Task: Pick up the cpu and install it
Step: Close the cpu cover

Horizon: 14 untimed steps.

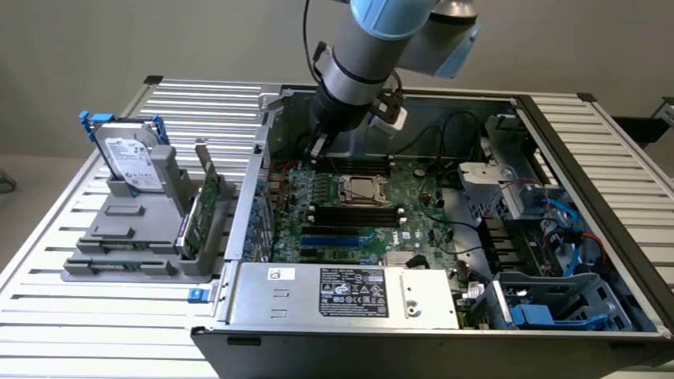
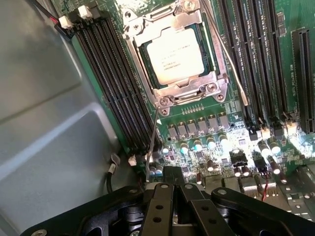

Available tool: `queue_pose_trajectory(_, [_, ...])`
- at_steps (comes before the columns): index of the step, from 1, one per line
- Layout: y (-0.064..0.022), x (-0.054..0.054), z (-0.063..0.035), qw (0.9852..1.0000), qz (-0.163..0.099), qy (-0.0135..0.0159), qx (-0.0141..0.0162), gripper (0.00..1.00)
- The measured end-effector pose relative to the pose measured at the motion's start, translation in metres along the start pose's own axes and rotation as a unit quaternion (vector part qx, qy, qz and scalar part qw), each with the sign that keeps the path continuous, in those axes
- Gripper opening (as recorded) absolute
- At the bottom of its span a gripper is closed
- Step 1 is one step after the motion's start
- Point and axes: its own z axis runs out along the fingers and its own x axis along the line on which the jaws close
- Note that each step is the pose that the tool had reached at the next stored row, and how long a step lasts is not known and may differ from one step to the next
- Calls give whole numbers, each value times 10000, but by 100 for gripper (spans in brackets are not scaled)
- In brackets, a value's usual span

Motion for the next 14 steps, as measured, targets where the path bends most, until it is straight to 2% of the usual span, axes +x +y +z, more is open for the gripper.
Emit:
queue_pose_trajectory(4, [-32, -12, 7, 10000, 66, 51, 9, 11])
queue_pose_trajectory(6, [-42, -15, 8, 9999, 134, 92, 3, 11])
queue_pose_trajectory(10, [-46, -16, 8, 9991, 364, 191, -36, 11])
queue_pose_trajectory(14, [-46, -16, 8, 9976, 620, 292, -81, 11])
